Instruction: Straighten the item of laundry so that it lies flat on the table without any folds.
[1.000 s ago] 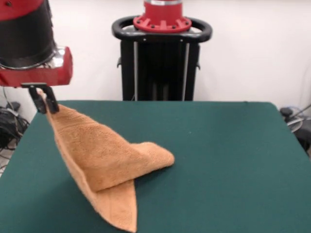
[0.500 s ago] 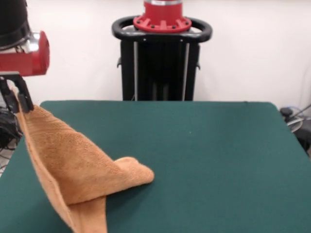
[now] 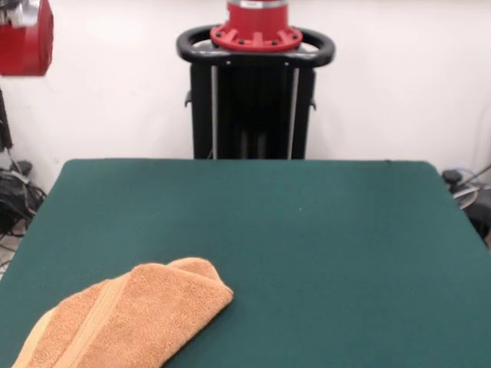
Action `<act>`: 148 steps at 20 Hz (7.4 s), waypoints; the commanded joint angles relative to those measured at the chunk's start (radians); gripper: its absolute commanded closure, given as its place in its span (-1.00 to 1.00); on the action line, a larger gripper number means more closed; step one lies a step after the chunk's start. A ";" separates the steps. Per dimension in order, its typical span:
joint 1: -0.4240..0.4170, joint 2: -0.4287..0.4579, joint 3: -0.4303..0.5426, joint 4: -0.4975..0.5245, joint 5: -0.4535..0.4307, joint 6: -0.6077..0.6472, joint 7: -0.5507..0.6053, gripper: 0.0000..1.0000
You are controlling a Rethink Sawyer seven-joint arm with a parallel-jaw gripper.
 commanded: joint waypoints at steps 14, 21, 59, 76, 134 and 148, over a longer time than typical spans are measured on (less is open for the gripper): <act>0.273 -0.362 -0.242 0.610 0.225 -0.205 0.505 1.00; 0.259 -0.355 -0.254 0.786 0.369 -0.443 0.484 1.00; 0.186 0.068 -0.492 0.835 0.356 -1.107 0.595 1.00; 0.428 0.009 -0.713 0.717 0.520 -0.836 0.692 1.00; 0.434 0.267 -0.615 0.700 0.469 -0.914 0.474 1.00; 0.457 0.287 -0.645 0.642 0.452 -0.859 0.475 1.00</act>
